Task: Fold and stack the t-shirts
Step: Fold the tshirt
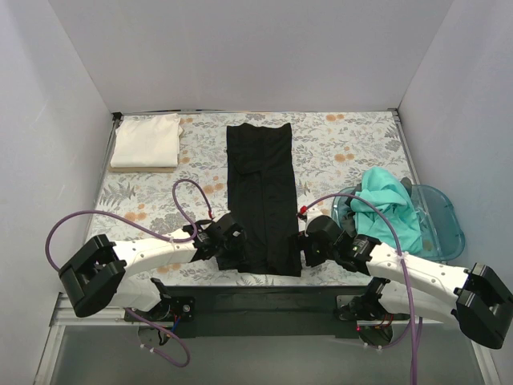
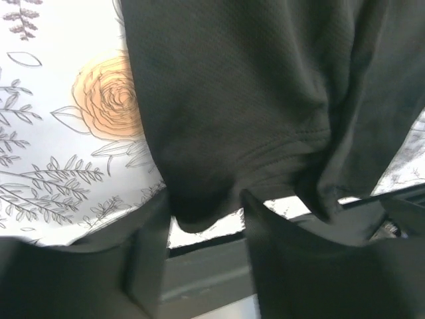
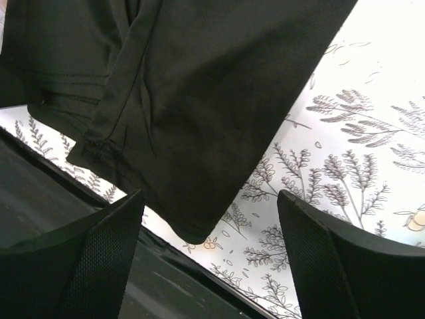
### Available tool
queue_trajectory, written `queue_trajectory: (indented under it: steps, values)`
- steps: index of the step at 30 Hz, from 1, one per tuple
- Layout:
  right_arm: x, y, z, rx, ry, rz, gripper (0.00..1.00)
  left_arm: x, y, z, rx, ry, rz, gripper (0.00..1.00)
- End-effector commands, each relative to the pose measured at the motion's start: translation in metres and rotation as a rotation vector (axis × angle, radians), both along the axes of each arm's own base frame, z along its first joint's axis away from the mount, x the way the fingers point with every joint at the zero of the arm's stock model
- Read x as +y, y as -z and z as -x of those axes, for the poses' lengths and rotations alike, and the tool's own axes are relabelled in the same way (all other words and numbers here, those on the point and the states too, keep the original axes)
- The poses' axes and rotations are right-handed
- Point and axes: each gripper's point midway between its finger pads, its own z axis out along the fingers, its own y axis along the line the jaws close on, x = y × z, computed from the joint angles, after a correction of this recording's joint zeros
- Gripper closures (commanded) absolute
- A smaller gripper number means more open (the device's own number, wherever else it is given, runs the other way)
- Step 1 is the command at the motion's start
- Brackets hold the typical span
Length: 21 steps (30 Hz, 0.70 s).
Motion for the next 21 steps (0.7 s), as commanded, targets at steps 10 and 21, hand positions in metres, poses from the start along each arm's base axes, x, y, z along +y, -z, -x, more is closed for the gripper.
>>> queue_trajectory:
  steps: [10,21]
  values:
    - [0.005,0.018,0.045,0.213,-0.097,-0.053,0.28,0.038,0.015,0.020,0.065,-0.042,-0.156,1.00]
    - [0.011,0.019,0.062,0.281,-0.158,-0.106,0.40,0.034,0.019,0.026,0.090,-0.031,-0.129,1.00]
